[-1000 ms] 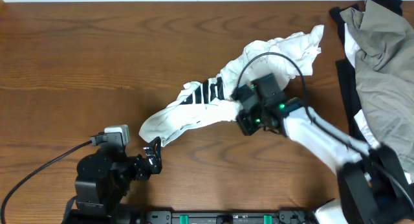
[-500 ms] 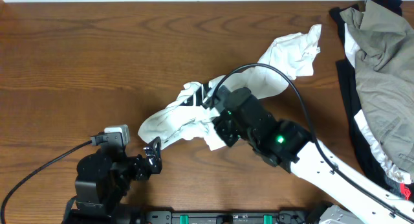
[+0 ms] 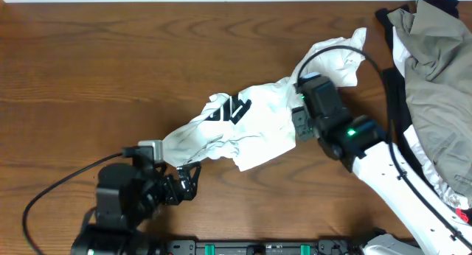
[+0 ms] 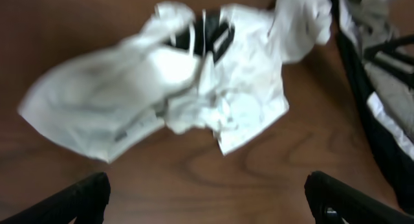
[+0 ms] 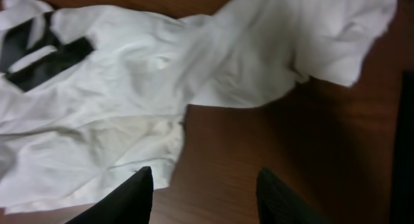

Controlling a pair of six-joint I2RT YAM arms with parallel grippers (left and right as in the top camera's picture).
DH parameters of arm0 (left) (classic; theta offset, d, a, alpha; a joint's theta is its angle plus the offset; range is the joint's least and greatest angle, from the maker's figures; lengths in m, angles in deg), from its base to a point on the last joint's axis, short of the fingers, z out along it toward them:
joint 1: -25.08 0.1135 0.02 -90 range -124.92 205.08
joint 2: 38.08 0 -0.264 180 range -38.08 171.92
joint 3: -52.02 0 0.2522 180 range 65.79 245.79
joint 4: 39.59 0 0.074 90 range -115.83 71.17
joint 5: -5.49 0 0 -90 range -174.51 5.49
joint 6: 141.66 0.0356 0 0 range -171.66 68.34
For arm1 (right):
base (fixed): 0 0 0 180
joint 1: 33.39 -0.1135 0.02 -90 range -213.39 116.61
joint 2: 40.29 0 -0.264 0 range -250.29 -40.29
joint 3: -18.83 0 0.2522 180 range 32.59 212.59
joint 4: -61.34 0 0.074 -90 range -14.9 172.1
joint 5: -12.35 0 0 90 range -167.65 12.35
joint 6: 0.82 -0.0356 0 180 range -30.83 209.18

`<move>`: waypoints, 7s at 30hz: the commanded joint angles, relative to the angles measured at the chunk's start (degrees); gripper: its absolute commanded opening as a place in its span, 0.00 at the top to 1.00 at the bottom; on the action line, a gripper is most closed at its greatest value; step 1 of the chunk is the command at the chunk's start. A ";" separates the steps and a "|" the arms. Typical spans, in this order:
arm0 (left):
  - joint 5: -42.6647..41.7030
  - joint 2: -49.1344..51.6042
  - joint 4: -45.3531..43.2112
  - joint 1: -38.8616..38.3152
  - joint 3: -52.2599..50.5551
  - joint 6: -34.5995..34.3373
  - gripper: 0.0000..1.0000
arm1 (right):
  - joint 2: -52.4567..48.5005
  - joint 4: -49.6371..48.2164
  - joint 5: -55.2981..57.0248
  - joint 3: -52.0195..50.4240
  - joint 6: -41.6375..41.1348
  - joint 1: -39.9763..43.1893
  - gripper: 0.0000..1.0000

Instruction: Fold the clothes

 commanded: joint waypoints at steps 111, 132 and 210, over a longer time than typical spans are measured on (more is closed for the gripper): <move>44.85 -7.26 7.21 -20.85 1.03 -31.23 0.94 | -5.49 -10.88 -20.37 -0.31 1.05 16.17 0.50; 44.44 -7.26 7.23 -20.85 1.03 -31.23 0.94 | -35.95 -32.92 -24.81 -0.28 0.52 14.53 0.99; 45.90 -5.99 -13.07 -20.76 1.86 -19.69 0.94 | -17.22 -16.44 -32.39 14.23 -0.48 31.63 0.99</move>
